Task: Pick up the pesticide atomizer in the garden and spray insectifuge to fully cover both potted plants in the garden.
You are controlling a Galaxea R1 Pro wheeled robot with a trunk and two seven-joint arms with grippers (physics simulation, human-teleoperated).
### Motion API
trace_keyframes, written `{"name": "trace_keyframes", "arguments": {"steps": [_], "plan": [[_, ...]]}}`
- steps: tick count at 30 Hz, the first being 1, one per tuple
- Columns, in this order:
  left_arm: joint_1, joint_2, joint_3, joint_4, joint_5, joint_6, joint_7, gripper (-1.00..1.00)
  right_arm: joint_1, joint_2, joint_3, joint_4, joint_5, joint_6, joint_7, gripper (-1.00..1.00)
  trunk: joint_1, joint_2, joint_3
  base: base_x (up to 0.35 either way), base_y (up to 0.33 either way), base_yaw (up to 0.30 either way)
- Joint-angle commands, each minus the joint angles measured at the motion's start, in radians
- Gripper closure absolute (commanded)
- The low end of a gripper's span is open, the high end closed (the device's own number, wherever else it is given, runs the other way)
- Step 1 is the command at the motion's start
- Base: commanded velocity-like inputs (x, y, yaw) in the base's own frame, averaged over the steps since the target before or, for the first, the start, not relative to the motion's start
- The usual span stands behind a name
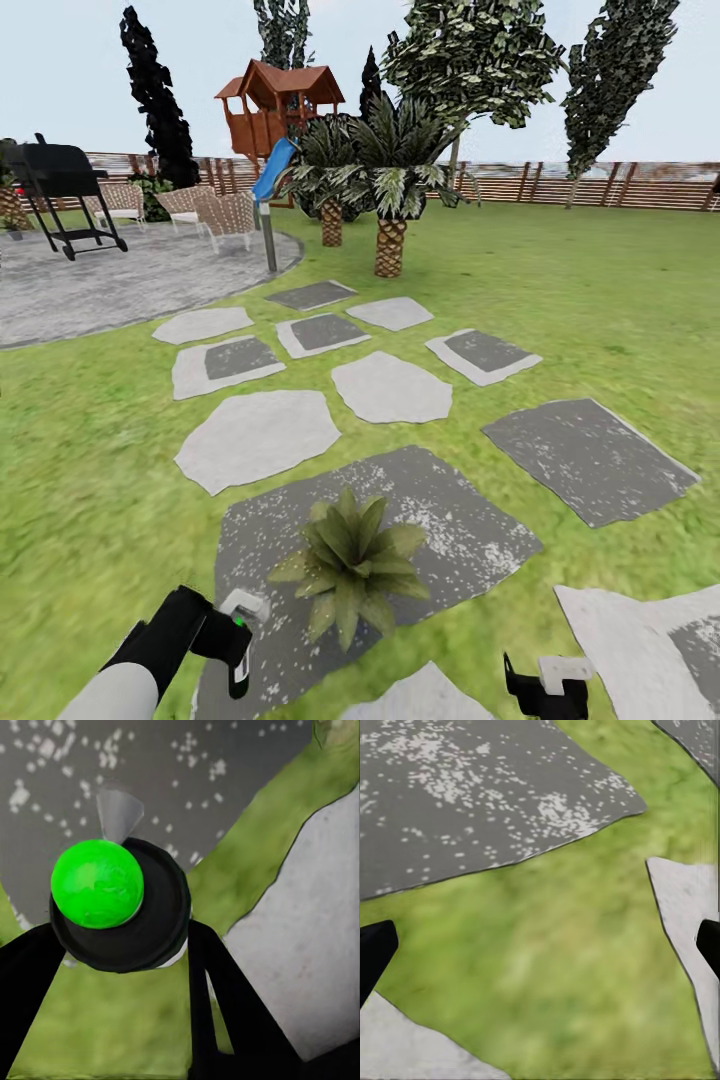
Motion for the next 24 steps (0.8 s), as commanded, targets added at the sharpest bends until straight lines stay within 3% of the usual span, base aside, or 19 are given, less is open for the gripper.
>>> {"name": "trace_keyframes", "arguments": {"steps": [1,8,11,13,16,18,20,24], "plan": [[-0.001,-0.003,0.006,-0.002,-0.008,0.003,0.003,1.00,0.000,0.000,0.009,0.000,-0.009,-0.003,-0.003,-1.00,-0.001,0.000,-0.001,-0.336,0.000,0.000],[-0.005,-0.008,-0.008,-0.002,-0.009,0.014,0.040,1.00,0.000,0.000,0.009,0.000,-0.009,-0.003,-0.002,-1.00,-0.001,0.000,-0.001,-0.336,0.000,0.000],[-0.005,-0.008,-0.070,-0.001,-0.012,0.024,0.040,1.00,0.000,0.001,0.009,-0.001,-0.009,-0.003,-0.002,-1.00,-0.001,0.000,-0.001,-0.129,0.000,0.000],[-0.006,-0.011,-0.081,-0.001,-0.010,0.026,0.040,1.00,0.000,0.001,0.009,-0.001,-0.009,-0.003,-0.003,-1.00,-0.001,0.000,-0.001,-0.020,0.000,0.008],[-0.013,-0.033,-0.088,-0.002,-0.013,0.034,0.040,1.00,0.000,0.001,0.009,-0.001,-0.009,-0.003,-0.003,-1.00,-0.001,0.000,-0.002,-0.005,0.000,0.102],[-0.021,-0.042,-0.092,-0.003,-0.012,0.082,0.039,1.00,0.000,0.001,0.009,0.000,-0.009,-0.003,-0.003,-1.00,-0.001,0.000,-0.004,-0.001,0.000,0.191],[-0.047,-0.051,-0.110,-0.002,-0.011,0.127,0.038,1.00,0.000,0.001,0.009,0.000,-0.009,-0.003,-0.003,-1.00,-0.001,0.000,-0.005,0.000,0.000,0.222],[-0.073,-0.062,-0.189,-0.002,-0.010,0.159,0.037,1.00,0.000,0.001,0.009,0.000,-0.009,-0.003,-0.003,-1.00,-0.001,0.000,-0.008,0.000,0.000,0.230]]}}
